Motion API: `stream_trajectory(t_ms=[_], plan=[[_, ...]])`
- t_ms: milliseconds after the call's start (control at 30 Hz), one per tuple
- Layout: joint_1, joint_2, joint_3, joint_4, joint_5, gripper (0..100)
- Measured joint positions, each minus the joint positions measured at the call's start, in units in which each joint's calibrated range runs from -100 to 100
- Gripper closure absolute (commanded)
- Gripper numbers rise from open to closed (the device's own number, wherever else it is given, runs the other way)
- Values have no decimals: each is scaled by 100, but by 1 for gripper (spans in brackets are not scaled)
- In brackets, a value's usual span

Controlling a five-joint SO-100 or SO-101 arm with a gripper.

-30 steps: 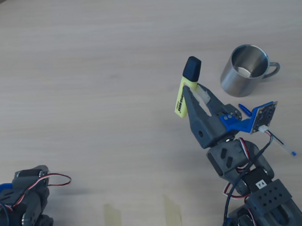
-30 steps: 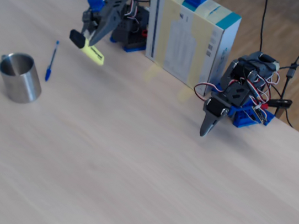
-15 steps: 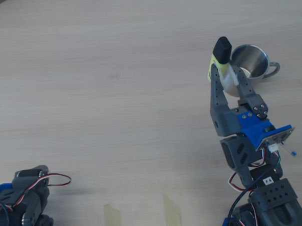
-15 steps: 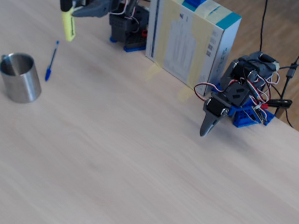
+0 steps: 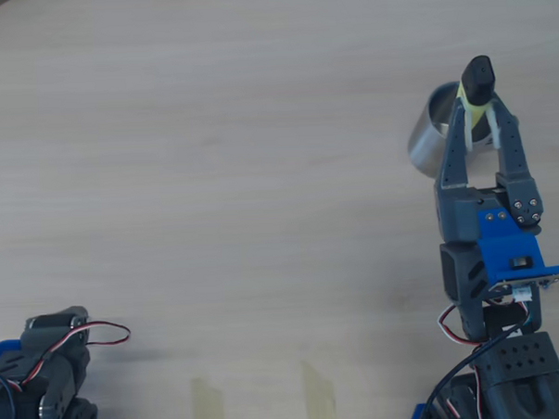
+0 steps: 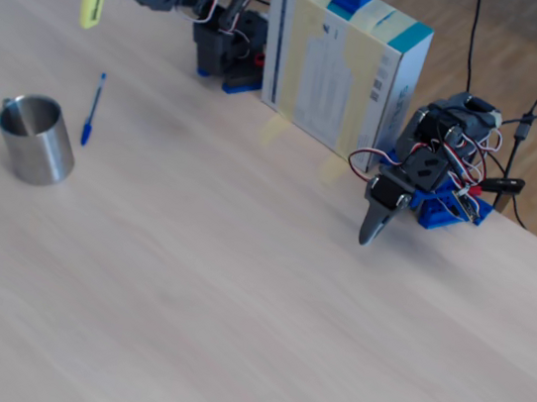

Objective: Grab the yellow pen and put it in the silver cup.

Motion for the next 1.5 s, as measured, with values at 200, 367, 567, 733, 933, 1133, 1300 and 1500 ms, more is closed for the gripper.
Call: stream_trajectory(t_ms=[200, 367, 567, 733, 933, 1133, 1300, 1500], plan=[[276, 517, 0, -34, 0, 97], [393, 1142, 0, -420, 5, 97], [477, 1859, 0, -1278, 0, 97], [569, 2443, -316, -1564, -10, 97], [560, 3160, -794, -1749, 5, 97], [753, 3810, -821, -2657, 0, 97], [803, 4268, -929, -3237, 10, 97], [844, 4852, -947, -3943, -10, 97]])
